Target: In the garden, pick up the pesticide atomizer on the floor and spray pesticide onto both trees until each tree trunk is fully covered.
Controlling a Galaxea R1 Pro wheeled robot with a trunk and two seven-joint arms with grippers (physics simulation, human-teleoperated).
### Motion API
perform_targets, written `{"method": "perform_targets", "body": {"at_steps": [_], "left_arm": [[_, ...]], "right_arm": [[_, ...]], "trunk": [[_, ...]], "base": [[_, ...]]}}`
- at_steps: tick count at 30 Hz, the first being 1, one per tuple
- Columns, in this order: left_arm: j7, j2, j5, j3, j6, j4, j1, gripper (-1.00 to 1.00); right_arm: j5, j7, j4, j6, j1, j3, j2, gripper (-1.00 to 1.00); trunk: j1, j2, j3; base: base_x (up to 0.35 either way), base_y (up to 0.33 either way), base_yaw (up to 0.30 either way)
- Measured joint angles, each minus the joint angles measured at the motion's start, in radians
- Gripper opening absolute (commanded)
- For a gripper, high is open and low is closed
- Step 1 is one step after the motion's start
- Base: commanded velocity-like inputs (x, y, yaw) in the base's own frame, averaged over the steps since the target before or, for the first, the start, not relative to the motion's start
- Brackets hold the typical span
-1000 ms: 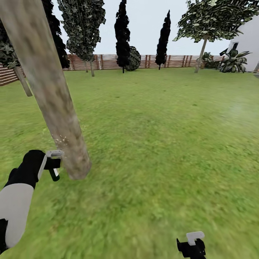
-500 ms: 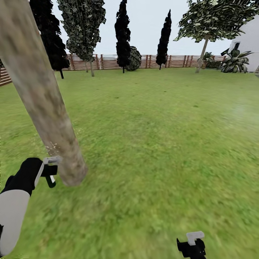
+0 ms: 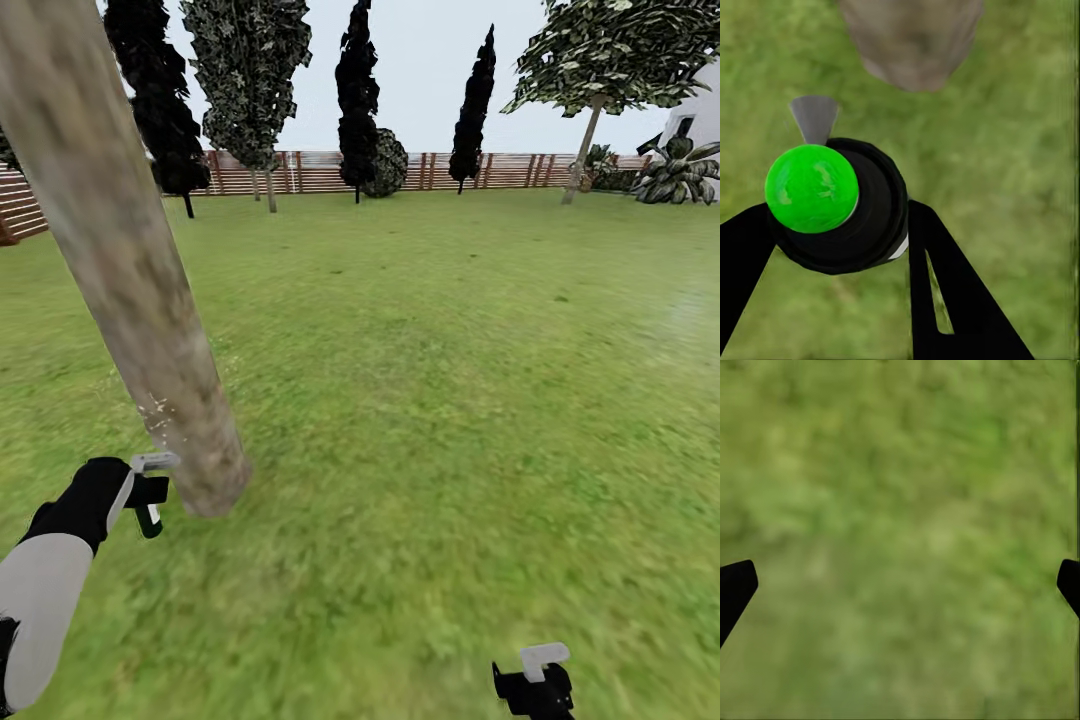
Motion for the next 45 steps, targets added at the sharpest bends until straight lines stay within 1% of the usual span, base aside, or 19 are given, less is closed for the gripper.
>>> {"method": "perform_targets", "body": {"at_steps": [5, 13, 23, 30, 36, 45], "left_arm": [[0.0, -0.008, -0.001, 0.0, 0.0, 0.0, 0.0, -1.0], [0.0, -0.007, -0.002, 0.0, 0.0, -0.006, 0.0, -1.0], [0.002, -0.01, -0.002, 0.0, 0.0, -0.009, 0.0, -1.0], [0.002, -0.01, -0.002, 0.0, 0.0, -0.012, 0.0, -1.0], [0.002, -0.01, -0.003, 0.0, 0.0, -0.013, 0.0, -1.0], [0.003, -0.009, -0.005, 0.003, 0.0, -0.015, 0.0, -1.0]], "right_arm": [[0.0, 0.0, 0.0, 0.0, 0.0, 0.0, 0.0, 1.0], [0.0, 0.0, 0.0, 0.0, 0.0, 0.0, 0.001, 1.0], [0.0, 0.0, 0.0, 0.0, 0.0, 0.0, 0.002, 1.0], [0.0, 0.001, 0.0, 0.0, 0.0, 0.0, 0.002, 1.0], [0.0, 0.002, 0.0, 0.0, 0.0, 0.0, 0.002, 1.0], [0.0, 0.001, 0.0, 0.0, 0.0, 0.0, 0.003, 1.0]], "trunk": [[0.0, 0.0, 0.0], [0.0, 0.0, 0.0], [0.0, 0.0, 0.0], [0.0, 0.0, 0.0], [0.0, 0.0, 0.0], [0.0, 0.0, 0.0]], "base": [[0.026, -0.265, 0.0], [0.023, -0.272, 0.016], [0.215, -0.211, 0.253], [0.199, -0.212, 0.04], [0.017, -0.268, 0.03], [0.05, -0.268, 0.265]]}}
